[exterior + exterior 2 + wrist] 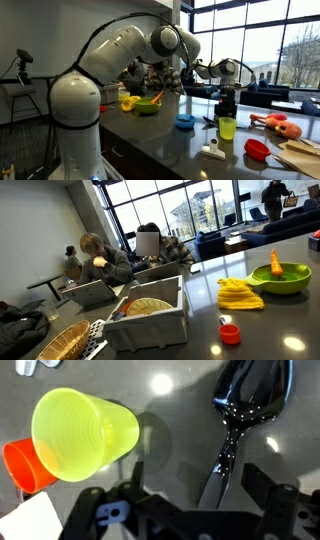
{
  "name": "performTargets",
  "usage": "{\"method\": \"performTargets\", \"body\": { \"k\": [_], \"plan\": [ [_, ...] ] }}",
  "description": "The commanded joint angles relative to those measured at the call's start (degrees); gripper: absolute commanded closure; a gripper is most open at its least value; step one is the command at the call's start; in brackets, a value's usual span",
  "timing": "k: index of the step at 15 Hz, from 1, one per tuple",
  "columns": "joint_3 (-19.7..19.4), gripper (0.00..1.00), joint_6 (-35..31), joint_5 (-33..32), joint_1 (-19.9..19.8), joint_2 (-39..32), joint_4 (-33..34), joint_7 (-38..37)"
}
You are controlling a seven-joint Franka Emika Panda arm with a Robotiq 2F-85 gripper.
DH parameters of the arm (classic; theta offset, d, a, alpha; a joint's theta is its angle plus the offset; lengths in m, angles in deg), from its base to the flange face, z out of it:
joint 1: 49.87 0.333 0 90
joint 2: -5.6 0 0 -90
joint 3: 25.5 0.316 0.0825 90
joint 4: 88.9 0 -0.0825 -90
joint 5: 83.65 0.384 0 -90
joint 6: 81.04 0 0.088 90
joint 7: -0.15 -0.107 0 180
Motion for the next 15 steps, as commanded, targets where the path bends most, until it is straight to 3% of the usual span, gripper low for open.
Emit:
{"method": "performTargets", "body": {
  "k": [1,15],
  "plan": [
    [-0.9,0.0,2.0,-0.4,0.5,-1.9,3.6,-1.6],
    [-1.9,0.0,4.1,-1.3,0.1,-8.4,10.5,-7.6]
  ]
}}
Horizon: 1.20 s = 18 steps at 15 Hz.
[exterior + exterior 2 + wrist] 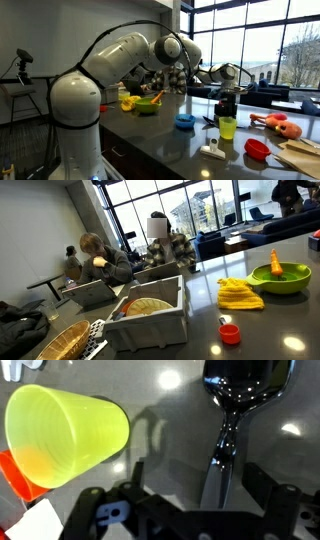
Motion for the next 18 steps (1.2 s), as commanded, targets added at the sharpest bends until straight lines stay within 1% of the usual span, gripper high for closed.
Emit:
{"method": "performTargets", "body": {
  "k": [1,4,5,6,7,8,9,11,12,14,15,16,17,18],
  "plan": [
    [-0.7,0.0,2.8,-0.6,-0.4,-2.5,4.4,-1.2],
    [-0.9,0.0,3.0,-0.5,-0.1,-2.8,4.7,-1.7],
    [-0.9,0.08,3.1,-0.6,-0.2,-2.8,4.8,-1.7],
    [-0.9,0.21,3.1,-0.6,-0.2,-2.9,4.9,-1.7],
    [-1.0,0.27,3.1,-0.6,-0.2,-2.9,5.0,-1.7],
    [-0.9,0.3,3.1,-0.5,-0.2,-3.0,5.2,-1.7],
    [-1.0,0.11,3.2,-0.5,-0.2,-3.0,5.4,-1.8],
    [-0.8,0.06,3.6,-0.3,-0.3,-3.1,5.8,-2.0],
    [-0.8,0.02,4.0,-0.2,-0.3,-3.1,5.8,-1.9],
    [-0.8,0.0,4.6,-0.2,-0.3,-3.4,6.1,-1.8],
    [-0.7,0.04,4.7,-0.2,-0.4,-3.5,6.2,-1.7],
    [-0.7,0.25,4.8,-0.2,-0.4,-3.7,6.3,-1.7],
    [-0.7,0.27,4.9,-0.2,-0.4,-3.7,6.5,-1.7],
    [-0.7,0.32,4.9,-0.2,-0.3,-3.9,6.9,-1.6]
  ]
}}
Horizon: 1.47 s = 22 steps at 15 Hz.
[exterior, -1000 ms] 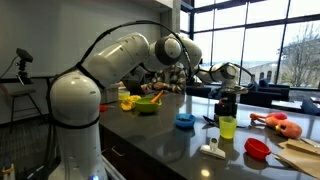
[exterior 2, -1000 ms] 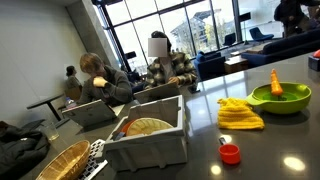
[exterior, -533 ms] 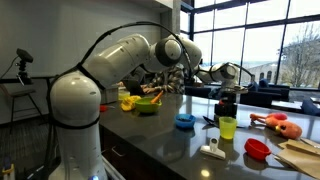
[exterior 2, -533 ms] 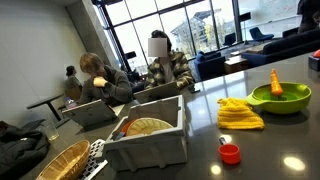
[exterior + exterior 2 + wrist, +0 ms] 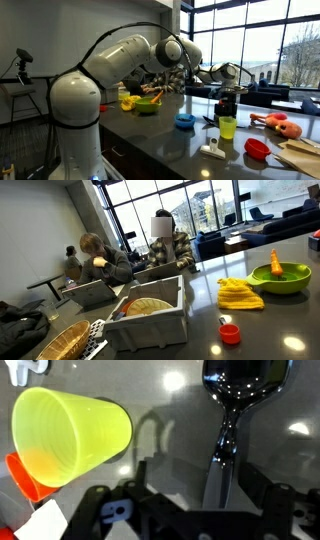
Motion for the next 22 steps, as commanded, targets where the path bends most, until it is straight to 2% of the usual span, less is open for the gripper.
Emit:
{"method": "performTargets", "body": {
  "k": [1,7,9,15,22],
  "plan": [
    [-0.3,0.38,1.9,-0.2,-0.1,-1.8,3.1,-0.3],
    [-0.4,0.88,2.5,-0.2,-0.1,-2.3,3.9,-0.5],
    [-0.3,0.99,2.8,-0.2,-0.2,-2.6,4.3,-0.5],
    [-0.6,0.99,3.4,-0.3,-0.1,-3.0,5.1,-1.2],
    [-7.0,0.99,-0.6,-6.5,3.0,0.4,3.4,-16.0]
  ]
}}
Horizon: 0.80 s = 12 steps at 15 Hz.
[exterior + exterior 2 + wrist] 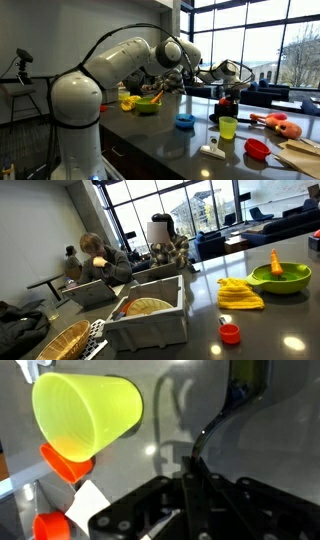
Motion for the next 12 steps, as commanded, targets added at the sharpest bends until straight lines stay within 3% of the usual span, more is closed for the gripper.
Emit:
{"method": "performTargets", "body": {
  "k": [1,6,12],
  "plan": [
    [-3.8,0.99,-1.3,-3.4,1.8,3.1,-1.5,-6.0],
    [-6.7,0.99,-5.3,-6.5,4.9,8.6,-6.6,-11.5],
    [-7.4,0.99,-12.5,-8.2,10.1,17.1,-21.9,-15.1]
  ]
}}
